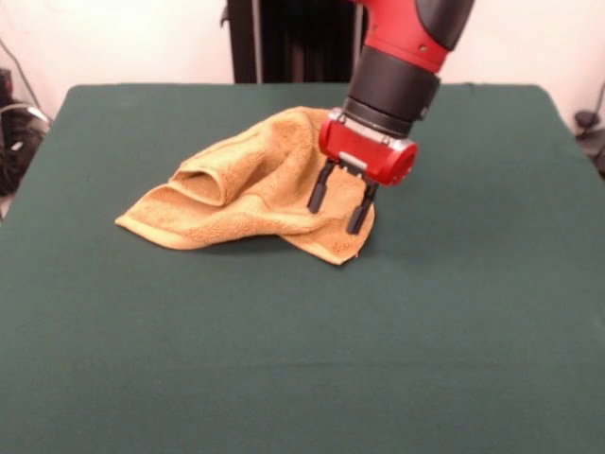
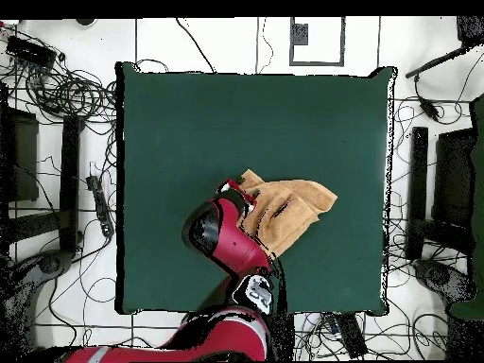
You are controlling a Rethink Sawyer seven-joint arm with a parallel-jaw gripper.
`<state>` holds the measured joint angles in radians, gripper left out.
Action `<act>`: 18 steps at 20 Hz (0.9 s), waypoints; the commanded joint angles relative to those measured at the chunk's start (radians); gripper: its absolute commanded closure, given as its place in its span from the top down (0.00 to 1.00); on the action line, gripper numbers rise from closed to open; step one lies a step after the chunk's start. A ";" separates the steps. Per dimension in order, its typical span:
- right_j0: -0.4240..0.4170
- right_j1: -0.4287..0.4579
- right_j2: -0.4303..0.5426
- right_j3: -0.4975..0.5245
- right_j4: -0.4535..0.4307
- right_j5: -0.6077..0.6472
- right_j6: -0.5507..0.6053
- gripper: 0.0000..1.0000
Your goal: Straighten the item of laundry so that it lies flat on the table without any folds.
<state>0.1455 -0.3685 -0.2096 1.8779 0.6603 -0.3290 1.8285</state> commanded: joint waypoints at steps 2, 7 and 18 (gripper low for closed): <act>0.016 0.068 0.017 -0.079 0.056 0.143 0.133 1.00; -0.008 0.132 0.053 -0.134 0.034 0.095 0.149 1.00; -0.019 0.167 0.094 -0.191 0.018 0.059 0.175 1.00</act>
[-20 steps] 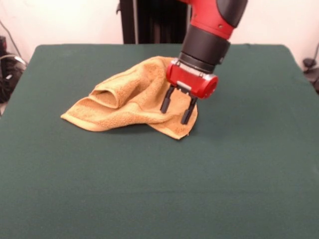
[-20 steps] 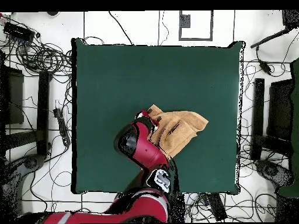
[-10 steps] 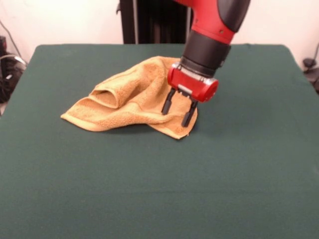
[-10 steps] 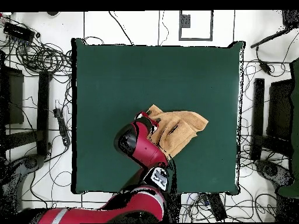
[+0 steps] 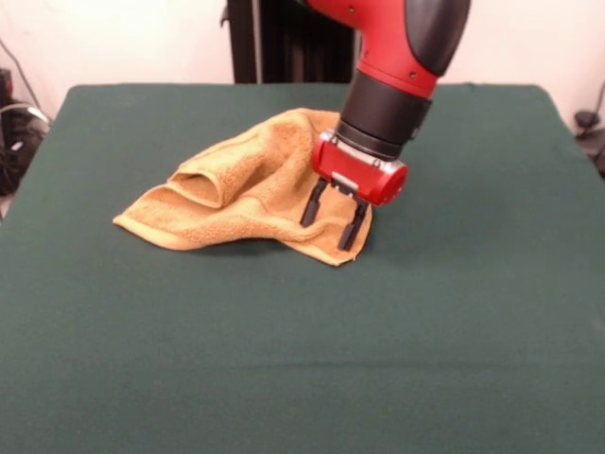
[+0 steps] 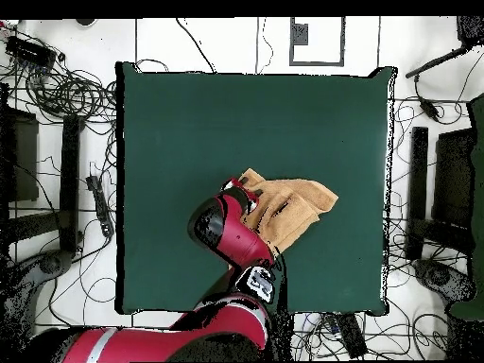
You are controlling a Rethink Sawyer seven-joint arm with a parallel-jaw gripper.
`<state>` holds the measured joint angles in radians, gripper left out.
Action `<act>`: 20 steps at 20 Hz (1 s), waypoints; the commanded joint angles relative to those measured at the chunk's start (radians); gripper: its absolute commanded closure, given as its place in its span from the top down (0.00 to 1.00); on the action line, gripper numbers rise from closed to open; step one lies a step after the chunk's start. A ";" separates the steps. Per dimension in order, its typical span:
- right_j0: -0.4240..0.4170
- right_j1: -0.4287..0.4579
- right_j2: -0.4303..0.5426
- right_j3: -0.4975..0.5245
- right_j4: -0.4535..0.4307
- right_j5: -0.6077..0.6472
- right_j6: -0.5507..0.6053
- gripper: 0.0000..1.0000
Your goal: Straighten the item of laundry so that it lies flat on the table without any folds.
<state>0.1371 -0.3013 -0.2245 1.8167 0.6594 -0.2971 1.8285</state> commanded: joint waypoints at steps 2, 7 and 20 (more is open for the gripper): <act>-0.006 0.107 0.111 -0.135 0.026 0.020 0.181 1.00; -0.006 0.123 0.107 -0.150 0.014 0.012 0.171 0.00; 0.030 0.138 0.070 -0.195 -0.003 0.066 0.112 0.00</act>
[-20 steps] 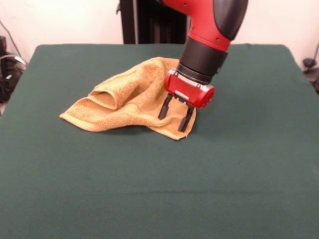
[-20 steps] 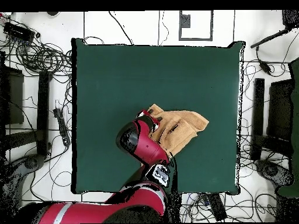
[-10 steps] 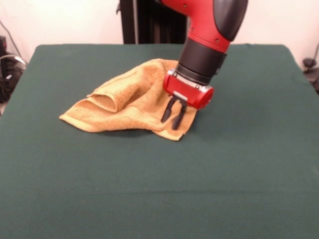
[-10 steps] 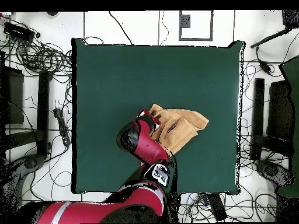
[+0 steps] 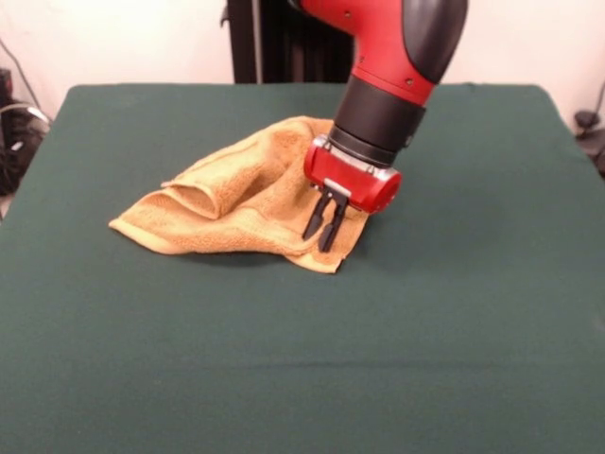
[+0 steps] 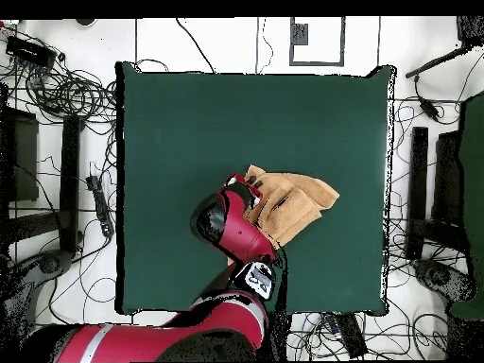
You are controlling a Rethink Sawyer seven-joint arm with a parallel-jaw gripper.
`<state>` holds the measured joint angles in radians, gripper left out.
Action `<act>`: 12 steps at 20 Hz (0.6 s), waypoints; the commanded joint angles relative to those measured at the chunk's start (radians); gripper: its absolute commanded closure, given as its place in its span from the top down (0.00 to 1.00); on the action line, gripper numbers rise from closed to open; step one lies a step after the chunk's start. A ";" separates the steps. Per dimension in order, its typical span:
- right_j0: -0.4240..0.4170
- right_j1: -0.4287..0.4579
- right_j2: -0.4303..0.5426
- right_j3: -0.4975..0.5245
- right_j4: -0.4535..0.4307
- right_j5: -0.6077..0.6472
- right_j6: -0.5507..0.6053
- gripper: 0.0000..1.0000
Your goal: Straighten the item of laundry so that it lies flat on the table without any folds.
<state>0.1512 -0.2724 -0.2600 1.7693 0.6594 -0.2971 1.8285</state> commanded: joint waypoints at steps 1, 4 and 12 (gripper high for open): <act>0.004 0.105 0.124 -0.153 -0.029 0.053 0.116 0.00; -0.016 0.093 0.184 -0.164 -0.087 0.019 0.148 0.00; 0.037 0.095 0.239 -0.183 -0.043 -0.071 0.273 0.00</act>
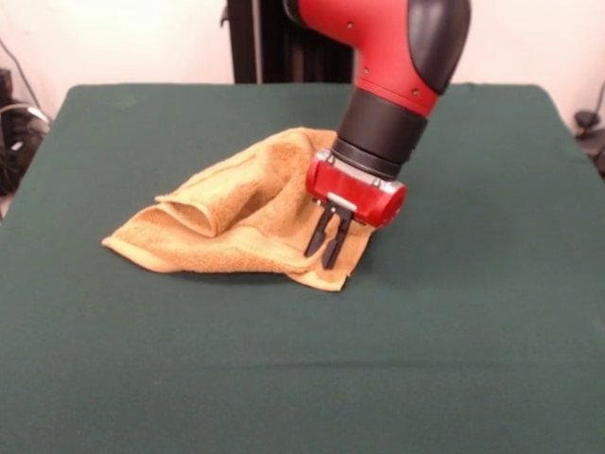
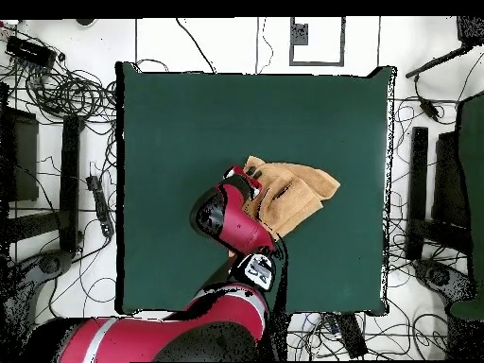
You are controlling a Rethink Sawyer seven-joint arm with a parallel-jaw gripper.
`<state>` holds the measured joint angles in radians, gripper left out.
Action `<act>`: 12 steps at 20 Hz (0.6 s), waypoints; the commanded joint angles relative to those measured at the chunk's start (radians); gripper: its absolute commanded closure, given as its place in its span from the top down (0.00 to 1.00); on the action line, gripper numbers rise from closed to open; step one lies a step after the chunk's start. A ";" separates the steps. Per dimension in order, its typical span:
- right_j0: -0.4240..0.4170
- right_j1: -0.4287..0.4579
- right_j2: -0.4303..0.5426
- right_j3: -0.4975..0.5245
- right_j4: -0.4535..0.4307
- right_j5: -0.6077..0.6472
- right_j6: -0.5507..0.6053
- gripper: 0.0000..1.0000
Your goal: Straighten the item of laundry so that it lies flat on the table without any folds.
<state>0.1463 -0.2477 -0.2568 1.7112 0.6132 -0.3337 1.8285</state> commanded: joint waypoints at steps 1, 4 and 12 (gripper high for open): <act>0.042 0.069 0.244 -0.126 0.006 -0.030 0.275 0.00; 0.010 0.058 0.295 -0.126 -0.022 0.020 0.267 0.00; 0.198 0.077 0.135 -0.126 0.334 0.247 0.207 0.00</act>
<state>0.1714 -0.2393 -0.2289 1.6819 0.7283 -0.3485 1.8285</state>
